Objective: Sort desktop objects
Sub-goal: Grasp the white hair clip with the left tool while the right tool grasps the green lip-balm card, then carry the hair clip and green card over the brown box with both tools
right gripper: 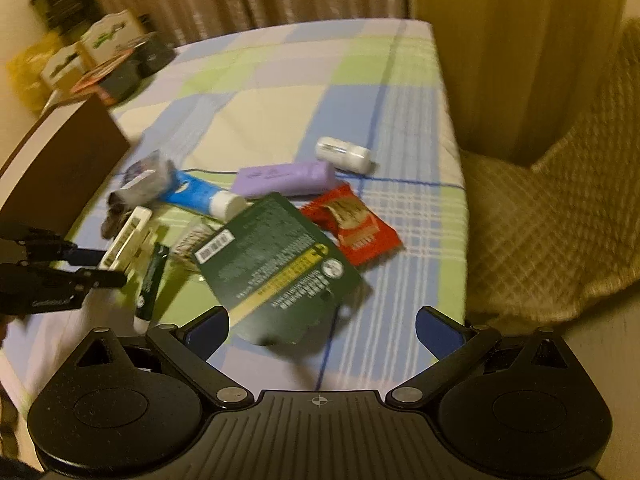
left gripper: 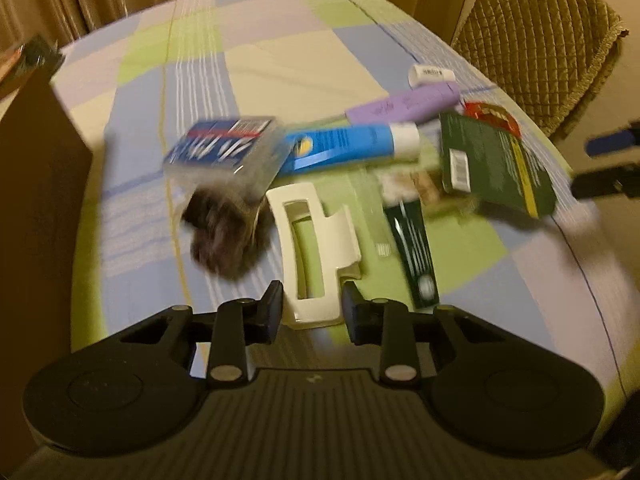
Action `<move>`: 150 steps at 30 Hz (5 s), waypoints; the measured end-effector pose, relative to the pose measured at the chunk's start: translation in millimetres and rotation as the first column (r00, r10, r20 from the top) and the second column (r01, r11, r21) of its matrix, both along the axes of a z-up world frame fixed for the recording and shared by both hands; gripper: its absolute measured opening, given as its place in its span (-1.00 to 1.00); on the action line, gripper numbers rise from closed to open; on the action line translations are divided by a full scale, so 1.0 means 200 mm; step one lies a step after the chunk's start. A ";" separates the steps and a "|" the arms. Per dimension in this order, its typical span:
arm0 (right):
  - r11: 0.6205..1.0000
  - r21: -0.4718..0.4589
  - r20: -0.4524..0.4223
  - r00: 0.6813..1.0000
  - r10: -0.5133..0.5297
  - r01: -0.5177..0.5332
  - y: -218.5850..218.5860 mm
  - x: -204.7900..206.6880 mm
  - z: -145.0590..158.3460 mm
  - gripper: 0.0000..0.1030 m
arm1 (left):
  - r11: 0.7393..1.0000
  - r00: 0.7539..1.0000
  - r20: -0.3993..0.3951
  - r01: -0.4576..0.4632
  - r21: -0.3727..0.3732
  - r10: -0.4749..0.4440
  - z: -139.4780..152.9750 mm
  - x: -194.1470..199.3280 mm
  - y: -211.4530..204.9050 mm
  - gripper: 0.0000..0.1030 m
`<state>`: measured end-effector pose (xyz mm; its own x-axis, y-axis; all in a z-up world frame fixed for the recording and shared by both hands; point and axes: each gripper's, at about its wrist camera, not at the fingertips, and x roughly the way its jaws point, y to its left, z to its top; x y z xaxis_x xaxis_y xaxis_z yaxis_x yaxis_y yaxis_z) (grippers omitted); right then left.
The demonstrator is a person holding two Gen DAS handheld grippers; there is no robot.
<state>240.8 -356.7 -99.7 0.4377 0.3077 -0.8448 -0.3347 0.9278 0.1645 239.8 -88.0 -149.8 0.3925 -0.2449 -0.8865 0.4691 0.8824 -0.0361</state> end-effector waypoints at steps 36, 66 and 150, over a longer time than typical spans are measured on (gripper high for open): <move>0.820 -0.095 -0.040 0.825 0.564 -0.565 0.27 0.27 -0.28 0.74 | 0.995 0.996 -0.012 -0.091 -0.031 0.091 -0.02 -0.13 -0.01 -0.27; 0.869 -0.009 0.078 0.866 0.494 -0.495 0.49 -0.02 0.18 0.74 | 0.999 0.990 0.139 -0.018 -0.040 0.023 0.47 -0.25 0.22 -0.28; 0.756 -0.073 -0.079 0.759 0.646 -0.651 2.41 0.06 -0.18 0.74 | 0.988 0.993 -0.028 -0.114 0.106 0.117 0.22 0.16 1.66 -0.09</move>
